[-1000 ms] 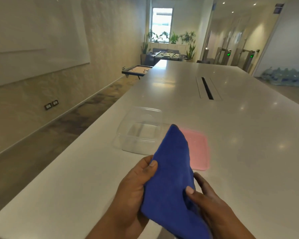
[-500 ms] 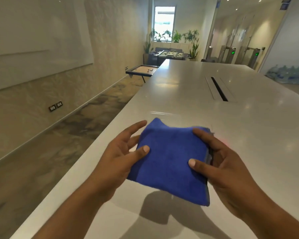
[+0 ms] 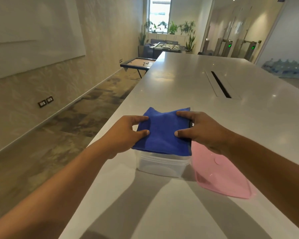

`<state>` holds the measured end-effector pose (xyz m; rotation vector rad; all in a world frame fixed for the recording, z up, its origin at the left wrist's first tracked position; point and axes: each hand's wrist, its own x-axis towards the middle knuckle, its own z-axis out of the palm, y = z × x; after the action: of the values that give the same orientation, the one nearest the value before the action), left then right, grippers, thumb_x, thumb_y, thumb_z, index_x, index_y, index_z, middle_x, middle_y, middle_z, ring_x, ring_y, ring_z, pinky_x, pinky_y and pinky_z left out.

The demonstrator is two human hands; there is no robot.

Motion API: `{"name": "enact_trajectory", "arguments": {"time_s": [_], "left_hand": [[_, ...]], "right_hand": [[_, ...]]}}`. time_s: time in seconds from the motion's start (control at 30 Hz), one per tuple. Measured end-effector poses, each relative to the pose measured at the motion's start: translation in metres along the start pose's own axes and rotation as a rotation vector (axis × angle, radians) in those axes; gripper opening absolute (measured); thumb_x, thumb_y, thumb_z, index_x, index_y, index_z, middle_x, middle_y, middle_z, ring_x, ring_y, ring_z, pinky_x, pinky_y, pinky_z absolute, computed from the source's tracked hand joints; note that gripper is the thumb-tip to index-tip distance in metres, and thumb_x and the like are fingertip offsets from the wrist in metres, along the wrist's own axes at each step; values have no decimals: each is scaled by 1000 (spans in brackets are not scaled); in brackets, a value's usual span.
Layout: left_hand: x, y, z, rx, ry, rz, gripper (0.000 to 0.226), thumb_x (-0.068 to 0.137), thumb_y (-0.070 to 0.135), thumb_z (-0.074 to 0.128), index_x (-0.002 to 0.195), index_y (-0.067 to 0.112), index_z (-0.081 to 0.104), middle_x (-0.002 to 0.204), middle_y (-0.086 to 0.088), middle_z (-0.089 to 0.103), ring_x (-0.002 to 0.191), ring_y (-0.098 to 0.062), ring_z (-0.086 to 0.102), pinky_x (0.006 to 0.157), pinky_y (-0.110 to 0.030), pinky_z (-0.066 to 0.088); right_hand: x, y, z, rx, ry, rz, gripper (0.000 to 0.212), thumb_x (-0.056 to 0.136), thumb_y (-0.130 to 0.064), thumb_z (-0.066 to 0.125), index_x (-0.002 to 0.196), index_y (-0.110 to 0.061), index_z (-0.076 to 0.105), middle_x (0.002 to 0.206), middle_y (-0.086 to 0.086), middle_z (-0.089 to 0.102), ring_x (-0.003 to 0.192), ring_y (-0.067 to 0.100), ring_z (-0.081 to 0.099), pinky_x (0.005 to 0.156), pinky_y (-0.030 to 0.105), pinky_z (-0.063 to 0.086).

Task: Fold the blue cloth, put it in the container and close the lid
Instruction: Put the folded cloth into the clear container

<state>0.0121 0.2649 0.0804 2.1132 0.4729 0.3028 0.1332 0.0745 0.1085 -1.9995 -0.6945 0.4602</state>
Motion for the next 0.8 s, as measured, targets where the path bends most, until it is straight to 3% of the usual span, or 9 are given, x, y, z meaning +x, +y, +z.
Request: {"name": "enact_trajectory", "arguments": {"time_s": [0.1, 0.2, 0.3, 0.4, 0.53, 0.7, 0.8], "left_hand": [[7, 0, 5, 112, 29, 10, 52, 89, 28, 67, 138, 28, 51, 138, 6, 57, 122, -19, 56, 100, -32, 46], [10, 4, 6, 249, 139, -5, 63, 85, 42, 69, 142, 26, 45, 138, -1, 58, 114, -25, 62, 85, -33, 55], [10, 2, 3, 413, 291, -2, 61, 84, 55, 63, 137, 27, 50, 130, -1, 65, 107, -22, 66, 86, -34, 53], [6, -5, 9, 428, 240, -26, 51, 83, 58, 64, 125, 29, 59, 120, 4, 70, 101, -18, 67, 82, -29, 48], [-3, -15, 27, 300, 253, -69, 45, 83, 48, 68, 122, 28, 60, 119, 6, 68, 92, -15, 63, 83, -33, 52], [-13, -27, 44, 79, 339, -35, 34, 93, 32, 59, 126, 27, 58, 123, 4, 67, 89, -10, 58, 82, -32, 52], [-17, -31, 48, -77, 353, -44, 34, 96, 27, 55, 131, 26, 57, 125, 6, 63, 91, -6, 57, 82, -27, 50]], "right_hand": [[14, 2, 1, -45, -64, 63, 67, 76, -5, 77, 137, -15, 53, 110, -4, 57, 100, 18, 64, 83, 30, 58], [17, -6, -3, -280, -64, 129, 53, 78, -18, 78, 128, -20, 61, 108, 1, 63, 86, 19, 68, 65, 25, 59], [19, -12, -6, -766, 160, -56, 43, 79, -37, 73, 119, -23, 67, 111, 1, 70, 90, 18, 66, 77, 28, 50], [18, -15, 1, -826, 221, -149, 35, 80, -37, 68, 114, -26, 68, 108, -1, 72, 91, 20, 64, 79, 28, 47], [19, -14, 30, -757, -1, -172, 38, 86, -39, 59, 120, -25, 65, 122, 1, 68, 107, 21, 63, 94, 36, 50], [26, -2, 80, -825, -375, -60, 46, 96, -42, 48, 138, -24, 49, 122, 5, 65, 103, 22, 61, 88, 32, 48], [35, 2, 90, -893, -493, 33, 61, 97, -45, 45, 152, -26, 28, 153, 7, 41, 126, 27, 51, 104, 39, 41]]}}
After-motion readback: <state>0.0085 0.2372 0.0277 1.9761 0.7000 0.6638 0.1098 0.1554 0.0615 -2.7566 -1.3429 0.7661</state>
